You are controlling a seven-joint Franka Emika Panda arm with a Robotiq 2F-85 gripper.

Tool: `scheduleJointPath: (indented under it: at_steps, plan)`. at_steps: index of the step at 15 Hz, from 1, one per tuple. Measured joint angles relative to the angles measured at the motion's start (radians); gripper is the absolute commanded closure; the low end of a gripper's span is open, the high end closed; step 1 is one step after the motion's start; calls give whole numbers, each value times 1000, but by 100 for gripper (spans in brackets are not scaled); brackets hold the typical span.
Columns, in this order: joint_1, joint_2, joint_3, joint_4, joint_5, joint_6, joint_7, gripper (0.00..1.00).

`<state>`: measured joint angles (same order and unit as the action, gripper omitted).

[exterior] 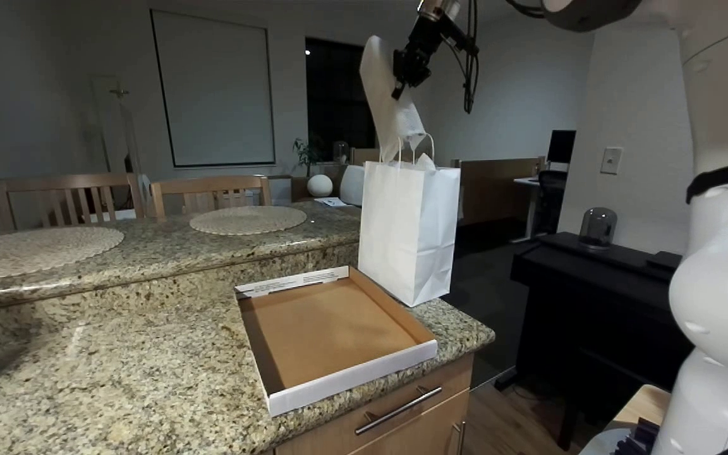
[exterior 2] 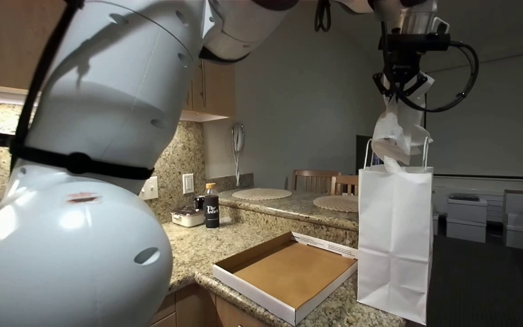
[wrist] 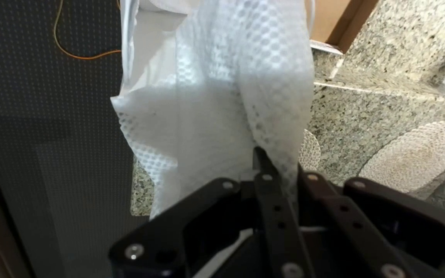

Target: Put the white towels inside the white paper bag

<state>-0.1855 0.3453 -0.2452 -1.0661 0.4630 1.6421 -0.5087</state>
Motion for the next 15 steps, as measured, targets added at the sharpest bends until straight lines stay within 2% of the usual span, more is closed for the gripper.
scheduleJointPath:
  at_steps: [3,6,15]
  plan:
    - [6,28,0,-1,-49,0,-18,98]
    - [8,26,0,-36,-92,15,-93,98]
    - [79,-68,6,-296,-165,181,-319,98]
